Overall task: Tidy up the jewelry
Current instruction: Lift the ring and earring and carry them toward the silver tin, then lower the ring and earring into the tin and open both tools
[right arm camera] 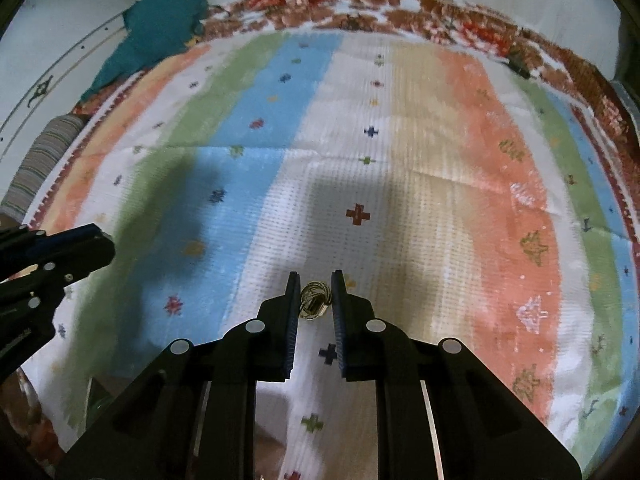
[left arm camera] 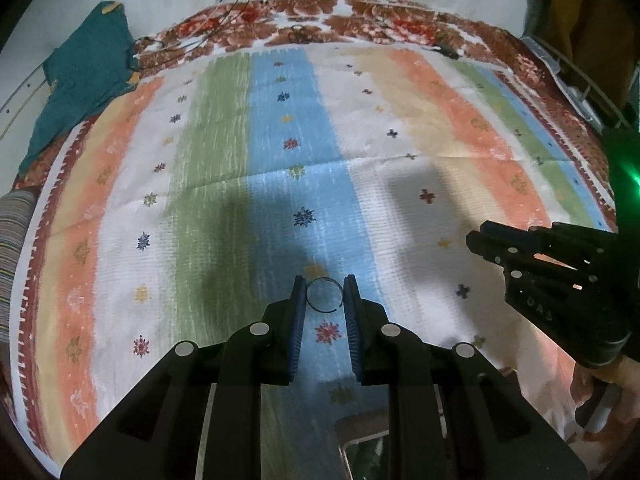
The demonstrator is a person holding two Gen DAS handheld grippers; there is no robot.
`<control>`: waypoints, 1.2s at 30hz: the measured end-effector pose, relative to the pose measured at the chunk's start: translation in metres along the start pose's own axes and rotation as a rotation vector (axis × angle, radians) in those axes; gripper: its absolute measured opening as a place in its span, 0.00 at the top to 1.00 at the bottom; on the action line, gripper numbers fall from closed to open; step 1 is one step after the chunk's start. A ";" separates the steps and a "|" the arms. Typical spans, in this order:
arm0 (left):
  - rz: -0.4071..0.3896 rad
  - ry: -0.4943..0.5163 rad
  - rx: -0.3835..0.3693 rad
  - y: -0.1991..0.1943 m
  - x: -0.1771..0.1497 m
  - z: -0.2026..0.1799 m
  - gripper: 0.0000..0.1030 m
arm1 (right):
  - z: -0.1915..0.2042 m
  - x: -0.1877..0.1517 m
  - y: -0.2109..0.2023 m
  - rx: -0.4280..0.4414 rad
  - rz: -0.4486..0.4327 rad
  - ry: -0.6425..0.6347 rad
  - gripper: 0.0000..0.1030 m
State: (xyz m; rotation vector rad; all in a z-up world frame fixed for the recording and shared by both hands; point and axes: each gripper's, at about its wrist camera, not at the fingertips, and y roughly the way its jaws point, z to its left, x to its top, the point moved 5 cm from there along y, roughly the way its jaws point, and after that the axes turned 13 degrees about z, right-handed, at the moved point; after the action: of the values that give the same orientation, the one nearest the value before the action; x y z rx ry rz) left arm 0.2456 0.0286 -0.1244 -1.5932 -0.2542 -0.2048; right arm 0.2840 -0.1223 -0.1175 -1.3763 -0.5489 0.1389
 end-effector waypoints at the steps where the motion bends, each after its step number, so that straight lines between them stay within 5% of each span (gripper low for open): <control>1: -0.007 0.005 0.000 -0.003 -0.002 -0.002 0.82 | 0.001 -0.001 -0.005 -0.001 -0.009 -0.002 0.84; 36: -0.154 0.068 -0.065 -0.083 -0.062 -0.036 0.82 | 0.032 -0.074 -0.091 0.038 -0.167 -0.082 0.84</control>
State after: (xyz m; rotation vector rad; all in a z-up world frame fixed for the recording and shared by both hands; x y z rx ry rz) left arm 0.1634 -0.0068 -0.0616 -1.6291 -0.3203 -0.3891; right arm 0.1851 -0.1426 -0.0494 -1.2866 -0.7237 0.0701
